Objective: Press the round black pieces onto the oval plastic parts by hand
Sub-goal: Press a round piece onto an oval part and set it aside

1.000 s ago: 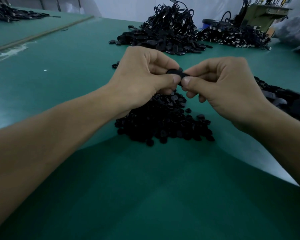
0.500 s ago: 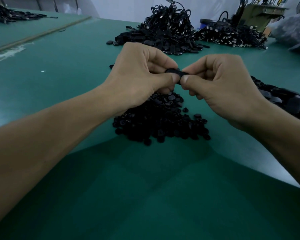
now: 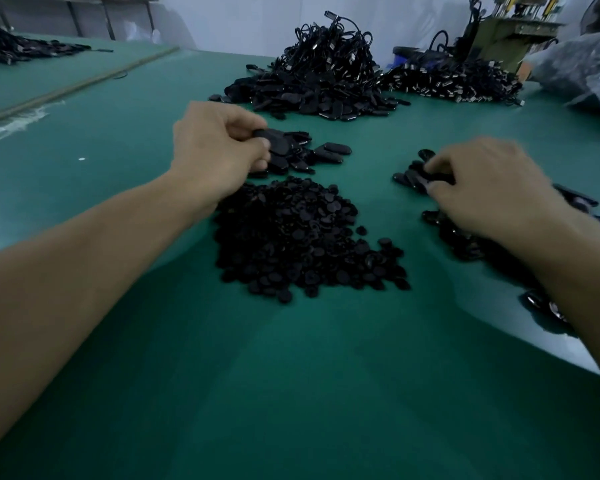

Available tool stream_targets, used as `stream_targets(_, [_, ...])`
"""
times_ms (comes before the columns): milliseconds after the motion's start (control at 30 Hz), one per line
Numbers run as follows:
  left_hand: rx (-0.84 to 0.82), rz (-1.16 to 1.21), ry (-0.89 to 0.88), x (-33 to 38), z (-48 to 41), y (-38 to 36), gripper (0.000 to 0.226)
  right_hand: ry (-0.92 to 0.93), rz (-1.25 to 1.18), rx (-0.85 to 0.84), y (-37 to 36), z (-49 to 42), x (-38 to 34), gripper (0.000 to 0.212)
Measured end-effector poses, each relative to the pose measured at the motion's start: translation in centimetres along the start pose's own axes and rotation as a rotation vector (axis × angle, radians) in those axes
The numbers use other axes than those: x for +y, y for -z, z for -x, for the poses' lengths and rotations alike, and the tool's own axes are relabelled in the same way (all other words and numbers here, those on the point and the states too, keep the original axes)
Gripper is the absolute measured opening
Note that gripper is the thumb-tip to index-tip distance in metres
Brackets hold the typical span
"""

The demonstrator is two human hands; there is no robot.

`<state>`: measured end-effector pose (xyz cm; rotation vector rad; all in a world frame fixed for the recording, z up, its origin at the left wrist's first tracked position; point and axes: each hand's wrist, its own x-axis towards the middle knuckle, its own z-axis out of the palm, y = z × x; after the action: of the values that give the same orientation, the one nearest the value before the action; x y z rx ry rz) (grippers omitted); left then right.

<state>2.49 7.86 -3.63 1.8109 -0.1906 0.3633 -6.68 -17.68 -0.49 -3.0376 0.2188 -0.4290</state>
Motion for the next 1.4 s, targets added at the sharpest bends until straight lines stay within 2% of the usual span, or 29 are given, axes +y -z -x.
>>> stream_targets(100, [0.057, 0.032, 0.088, -0.7, -1.2, 0.2, 0.024, -0.167, 0.148, -0.098, 0.8, 0.2, 1.5, 0.018])
stream_targets(200, [0.064, 0.082, 0.180, -1.2, -1.8, 0.2, 0.032, -0.197, 0.101, -0.125, 1.0, 0.1, 1.7, 0.019])
stream_targets(333, [0.040, 0.112, 0.235, -1.6, -2.4, 0.3, 0.029, -0.175, 0.017, -0.081, 0.8, 0.0, 1.0, 0.025])
stream_targets(500, [-0.047, 0.001, 0.132, -1.6, -2.0, 0.1, 0.036, -0.141, -0.090, 0.051, 0.5, 0.2, 1.2, 0.033])
stream_targets(733, [-0.054, -0.075, -0.126, 0.2, 0.0, -0.5, 0.035, 0.040, -0.299, 0.200, 0.1, -0.4, 0.6, 0.017])
stream_targets(833, [-0.115, -0.082, -0.250, 1.3, 1.5, -1.2, 0.023, 0.065, -0.597, 0.205, -0.3, -0.5, 0.4, 0.018])
stream_targets(967, [-0.222, -0.088, -0.311, 2.1, 3.2, -2.1, 0.018, 0.050, -1.226, -0.047, -0.6, -0.2, -1.0, 0.016])
stream_targets(1033, [-0.284, -0.095, -0.315, 2.2, 3.7, -2.5, 0.019, 0.057, -1.410, -0.149, -0.7, 0.0, -1.6, 0.016])
stream_targets(1133, [-0.339, -0.067, -0.292, 2.3, 4.0, -2.8, 0.019, 0.085, -1.548, -0.220, -0.5, 0.4, -2.2, 0.017])
stream_targets(1200, [-0.363, -0.026, -0.273, 2.5, 4.1, -2.8, 0.014, 0.111, -1.567, -0.221, -0.5, 0.5, -2.5, 0.013])
stream_targets(1300, [-0.401, 0.063, -0.249, 3.0, 4.3, -2.9, 0.010, 0.162, -1.519, -0.212, -0.4, 0.7, -2.8, 0.017])
stream_targets(1367, [-0.346, 0.072, -0.224, 3.2, 4.0, -2.9, 0.013, 0.199, -1.379, -0.167, -0.2, 0.6, -2.6, 0.022])
stream_targets(1400, [-0.289, 0.069, -0.194, 3.1, 3.6, -2.8, 0.014, 0.204, -1.225, -0.100, -0.2, 0.4, -2.1, 0.024])
